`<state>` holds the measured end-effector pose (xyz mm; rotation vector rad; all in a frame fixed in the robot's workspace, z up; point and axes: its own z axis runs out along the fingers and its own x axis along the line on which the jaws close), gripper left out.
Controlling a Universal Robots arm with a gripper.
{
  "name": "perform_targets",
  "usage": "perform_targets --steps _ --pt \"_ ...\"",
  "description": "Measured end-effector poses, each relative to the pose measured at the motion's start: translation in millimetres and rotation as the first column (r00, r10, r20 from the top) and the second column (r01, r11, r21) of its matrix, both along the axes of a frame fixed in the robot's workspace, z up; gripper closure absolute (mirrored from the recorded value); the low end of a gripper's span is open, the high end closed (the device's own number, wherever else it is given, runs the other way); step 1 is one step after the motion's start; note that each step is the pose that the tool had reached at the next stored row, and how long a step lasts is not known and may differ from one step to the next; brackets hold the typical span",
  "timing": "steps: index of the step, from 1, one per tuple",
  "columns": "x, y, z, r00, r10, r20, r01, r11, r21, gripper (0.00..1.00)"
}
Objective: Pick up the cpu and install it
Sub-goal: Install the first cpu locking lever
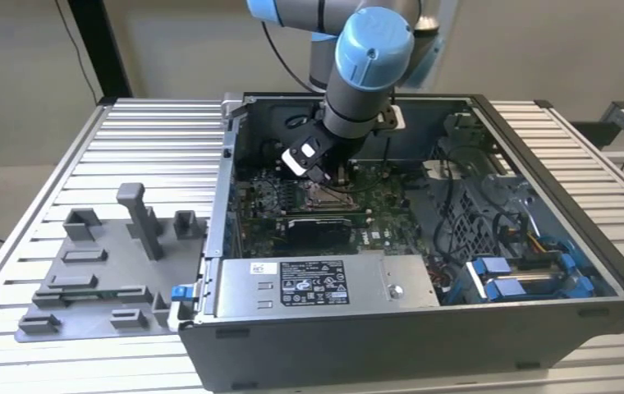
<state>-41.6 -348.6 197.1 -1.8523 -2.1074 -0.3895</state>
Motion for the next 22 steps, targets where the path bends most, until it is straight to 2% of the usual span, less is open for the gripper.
perform_targets --steps 22 --pt "9.0 0.3 -4.7 1.0 0.0 0.0 0.0 1.0 -0.0011 1.0"
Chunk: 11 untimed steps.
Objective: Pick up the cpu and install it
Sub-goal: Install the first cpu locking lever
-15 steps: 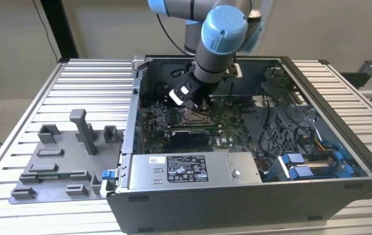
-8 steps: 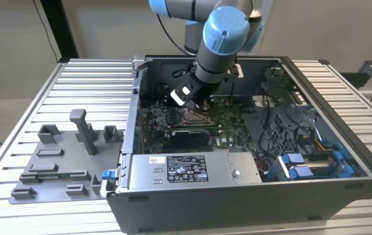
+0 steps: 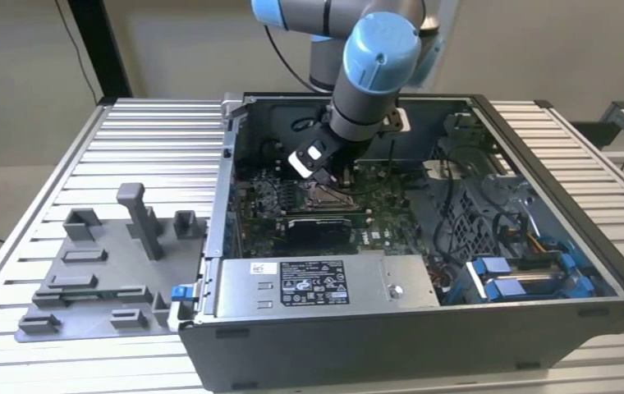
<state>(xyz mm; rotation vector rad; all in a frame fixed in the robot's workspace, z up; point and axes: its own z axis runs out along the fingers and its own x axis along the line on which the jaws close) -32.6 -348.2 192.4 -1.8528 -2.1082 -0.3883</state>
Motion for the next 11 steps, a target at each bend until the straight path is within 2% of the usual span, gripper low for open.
perform_targets --steps 11 --pt "1.4 0.3 -1.8 1.0 0.0 0.0 0.0 1.0 0.0 1.0"
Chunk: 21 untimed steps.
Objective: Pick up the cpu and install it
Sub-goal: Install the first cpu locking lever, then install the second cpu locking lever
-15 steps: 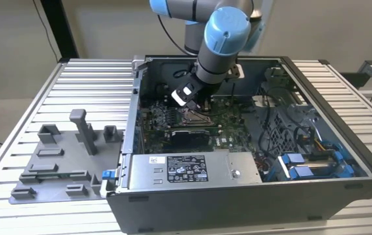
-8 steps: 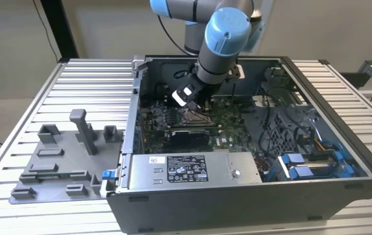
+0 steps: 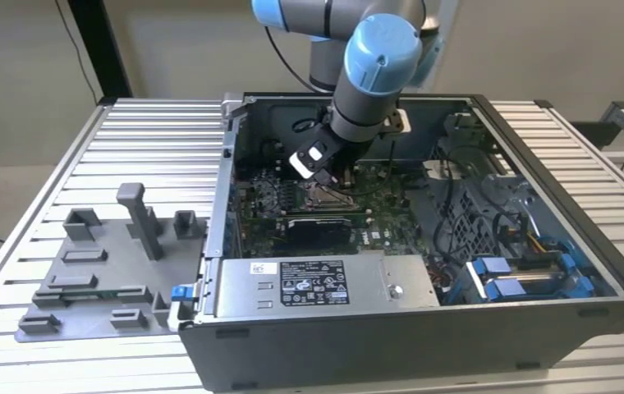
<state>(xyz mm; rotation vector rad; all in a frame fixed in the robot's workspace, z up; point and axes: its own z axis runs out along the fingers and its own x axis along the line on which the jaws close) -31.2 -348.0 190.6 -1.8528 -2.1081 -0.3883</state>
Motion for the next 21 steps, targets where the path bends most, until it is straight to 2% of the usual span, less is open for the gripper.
perform_targets --steps 21 --pt "1.5 4.2 -4.1 1.0 0.0 0.0 0.0 1.0 0.0001 1.0"
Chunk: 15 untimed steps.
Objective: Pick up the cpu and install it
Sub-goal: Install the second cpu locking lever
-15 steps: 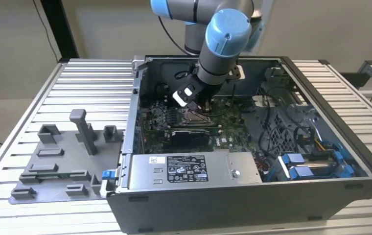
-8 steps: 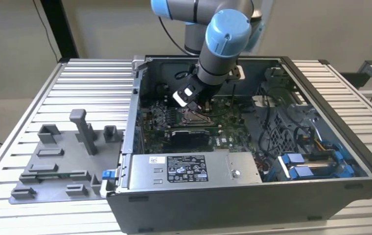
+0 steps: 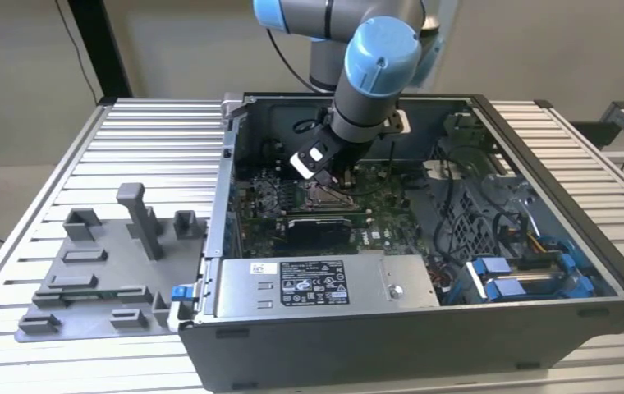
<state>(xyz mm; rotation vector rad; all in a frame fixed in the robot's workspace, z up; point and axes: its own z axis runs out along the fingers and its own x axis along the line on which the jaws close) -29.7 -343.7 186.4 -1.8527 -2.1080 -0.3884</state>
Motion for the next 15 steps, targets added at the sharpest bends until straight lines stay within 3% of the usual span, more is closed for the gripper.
perform_targets --steps 4,8,12,15 --pt "-0.1 0.0 1.4 1.0 0.0 -0.0002 0.0 1.0 0.0002 1.0" --pt "-4.3 -2.4 12.4 1.0 0.0 0.0002 0.0 1.0 0.0088 1.0" --pt "-15.1 -5.4 23.8 1.0 0.0 -0.0002 0.0 0.9999 0.017 1.0" --pt "-27.6 -7.5 26.3 1.0 0.0 0.0003 0.0 0.9998 0.0177 1.0"
